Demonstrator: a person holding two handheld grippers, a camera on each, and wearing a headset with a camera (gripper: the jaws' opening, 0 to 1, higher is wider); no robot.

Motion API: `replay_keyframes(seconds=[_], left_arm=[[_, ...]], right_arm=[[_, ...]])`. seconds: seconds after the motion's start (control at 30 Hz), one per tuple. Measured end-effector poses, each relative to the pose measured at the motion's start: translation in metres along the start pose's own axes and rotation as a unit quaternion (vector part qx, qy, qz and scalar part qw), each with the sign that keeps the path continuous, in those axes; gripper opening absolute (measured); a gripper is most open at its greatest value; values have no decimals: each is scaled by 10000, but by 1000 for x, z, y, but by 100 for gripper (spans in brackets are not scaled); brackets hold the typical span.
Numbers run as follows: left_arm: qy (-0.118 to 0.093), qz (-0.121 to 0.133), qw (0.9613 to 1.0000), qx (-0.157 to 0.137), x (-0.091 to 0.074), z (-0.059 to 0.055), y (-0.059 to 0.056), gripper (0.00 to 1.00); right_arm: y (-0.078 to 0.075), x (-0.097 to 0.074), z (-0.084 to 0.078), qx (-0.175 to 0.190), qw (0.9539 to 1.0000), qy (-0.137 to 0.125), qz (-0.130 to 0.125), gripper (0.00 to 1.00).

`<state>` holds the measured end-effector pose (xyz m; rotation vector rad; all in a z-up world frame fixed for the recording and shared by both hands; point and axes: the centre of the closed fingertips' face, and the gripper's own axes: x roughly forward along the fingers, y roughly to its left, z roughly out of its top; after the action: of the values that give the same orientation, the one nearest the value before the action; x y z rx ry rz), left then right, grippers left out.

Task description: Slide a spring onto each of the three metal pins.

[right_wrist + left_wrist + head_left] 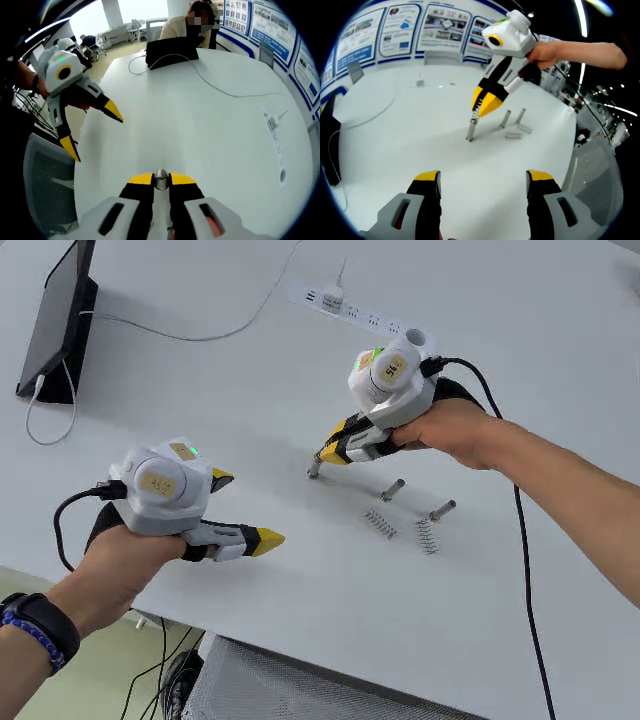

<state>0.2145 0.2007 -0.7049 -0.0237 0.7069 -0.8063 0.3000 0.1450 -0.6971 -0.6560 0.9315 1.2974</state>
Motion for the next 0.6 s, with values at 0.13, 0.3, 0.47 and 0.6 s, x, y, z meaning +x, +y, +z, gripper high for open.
replay_keyframes(seconds=[0.13,0.3,0.47,0.6], left_arm=[[0,-3,10000,0,0,0,0,70],[6,0,10000,-1,0,0,0,70],[3,3,10000,-7,-1,1,0,70],[0,11,10000,-7,-1,1,1,70]], right_arm=[[2,0,2,-53,10000,7,5,12],[5,3,4,-136,9999,27,5,12],[6,5,2,-262,9996,97,-12,13],[5,7,0,-291,9995,135,-23,13]])
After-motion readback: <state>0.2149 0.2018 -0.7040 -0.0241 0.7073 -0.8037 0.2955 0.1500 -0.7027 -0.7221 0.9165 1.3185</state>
